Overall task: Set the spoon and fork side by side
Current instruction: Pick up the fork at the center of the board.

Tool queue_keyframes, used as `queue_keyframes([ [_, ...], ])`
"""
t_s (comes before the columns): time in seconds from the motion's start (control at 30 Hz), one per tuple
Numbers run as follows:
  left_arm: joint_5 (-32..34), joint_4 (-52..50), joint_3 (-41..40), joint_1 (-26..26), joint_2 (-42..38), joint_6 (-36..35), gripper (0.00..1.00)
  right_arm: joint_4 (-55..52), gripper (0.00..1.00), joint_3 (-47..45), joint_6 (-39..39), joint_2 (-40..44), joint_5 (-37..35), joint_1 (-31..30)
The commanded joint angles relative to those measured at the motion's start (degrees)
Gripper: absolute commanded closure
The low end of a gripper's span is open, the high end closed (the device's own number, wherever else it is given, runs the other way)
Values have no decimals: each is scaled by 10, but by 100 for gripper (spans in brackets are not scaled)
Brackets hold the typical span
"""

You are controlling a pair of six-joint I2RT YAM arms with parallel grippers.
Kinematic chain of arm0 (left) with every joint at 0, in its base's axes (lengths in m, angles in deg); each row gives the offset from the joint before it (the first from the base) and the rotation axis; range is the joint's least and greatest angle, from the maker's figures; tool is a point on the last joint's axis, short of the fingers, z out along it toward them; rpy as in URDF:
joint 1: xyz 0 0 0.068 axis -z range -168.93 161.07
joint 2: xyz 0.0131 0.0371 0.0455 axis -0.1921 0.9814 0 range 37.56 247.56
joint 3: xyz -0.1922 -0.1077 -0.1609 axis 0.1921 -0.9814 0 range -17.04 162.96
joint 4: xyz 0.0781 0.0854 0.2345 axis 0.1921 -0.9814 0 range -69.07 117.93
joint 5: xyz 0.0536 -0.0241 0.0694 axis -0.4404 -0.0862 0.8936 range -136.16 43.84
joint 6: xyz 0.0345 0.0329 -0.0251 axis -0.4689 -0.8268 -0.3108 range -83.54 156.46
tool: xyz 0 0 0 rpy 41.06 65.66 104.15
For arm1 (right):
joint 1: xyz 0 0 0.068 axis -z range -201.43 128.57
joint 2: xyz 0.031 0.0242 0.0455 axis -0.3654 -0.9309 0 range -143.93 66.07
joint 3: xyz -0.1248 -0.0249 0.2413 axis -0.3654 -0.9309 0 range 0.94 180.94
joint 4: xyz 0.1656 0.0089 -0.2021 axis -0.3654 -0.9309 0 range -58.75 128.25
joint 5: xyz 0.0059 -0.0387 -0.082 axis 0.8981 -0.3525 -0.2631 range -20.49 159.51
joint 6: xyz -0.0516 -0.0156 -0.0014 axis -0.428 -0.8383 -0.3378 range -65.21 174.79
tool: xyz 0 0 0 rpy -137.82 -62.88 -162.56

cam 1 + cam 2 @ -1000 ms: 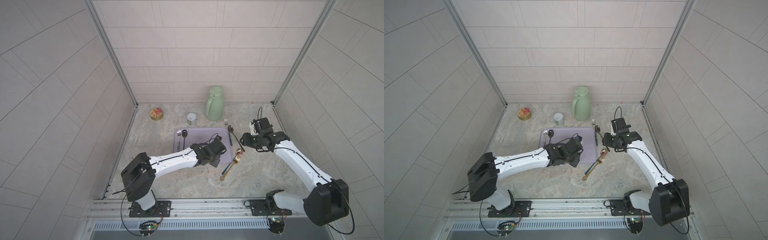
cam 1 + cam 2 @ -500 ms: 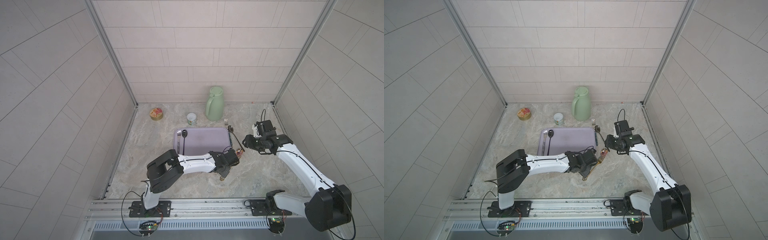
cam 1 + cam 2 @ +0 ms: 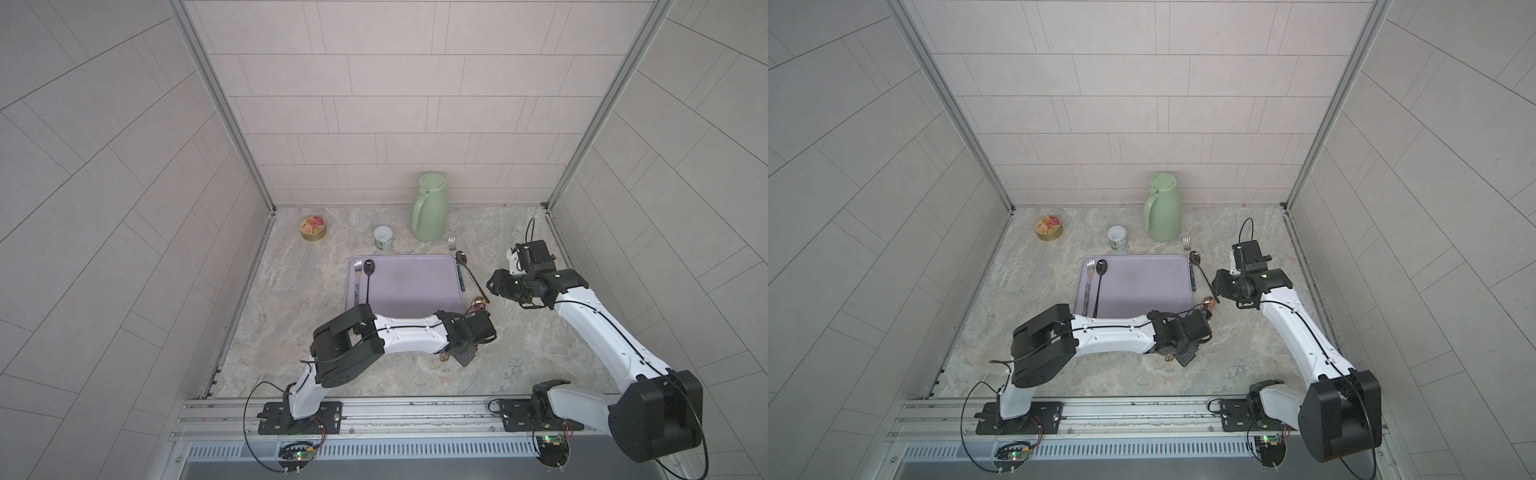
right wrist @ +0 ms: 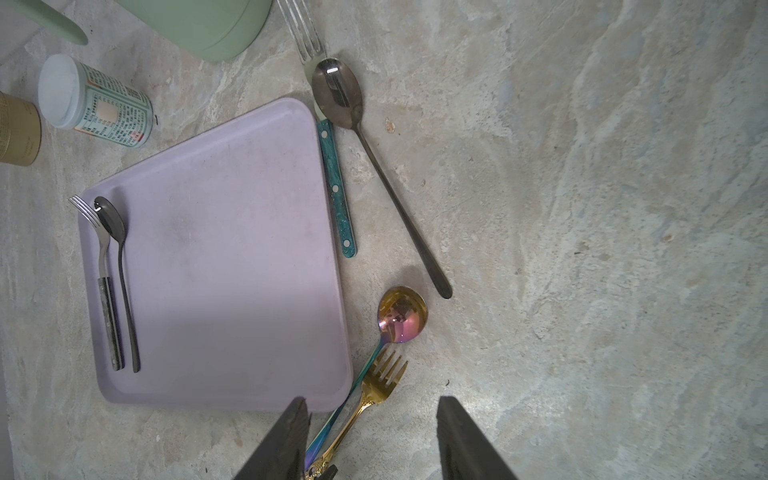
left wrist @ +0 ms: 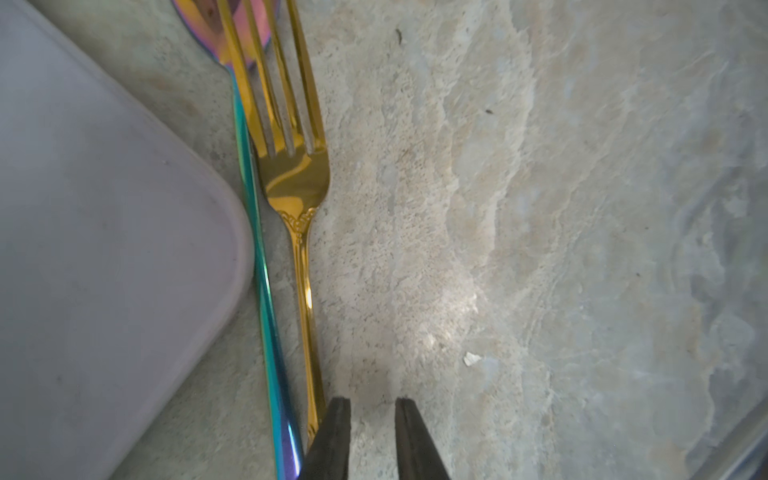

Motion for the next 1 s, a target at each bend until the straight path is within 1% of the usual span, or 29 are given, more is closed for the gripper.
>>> queue_keyframes([
  [0.0, 15, -25, 21, 0, 11, -13, 76, -4, 46, -6, -10, 18, 1, 7],
  [0.33, 18, -30, 25, -1, 6, -18, 74, -5, 46, -6, -15, 22, 5, 15],
  [0.67, 21, -27, 30, -3, 35, -19, 74, -6, 45, -8, -20, 21, 8, 21],
  [0.73, 22, -26, 29, -3, 40, -20, 73, -6, 45, -9, -21, 21, 8, 22],
  [0.83, 24, -25, 27, -3, 48, -20, 68, -6, 45, -9, -22, 21, 10, 23],
  [0.97, 16, -21, 25, -2, 50, -17, 69, -6, 45, -12, -23, 22, 12, 25],
])
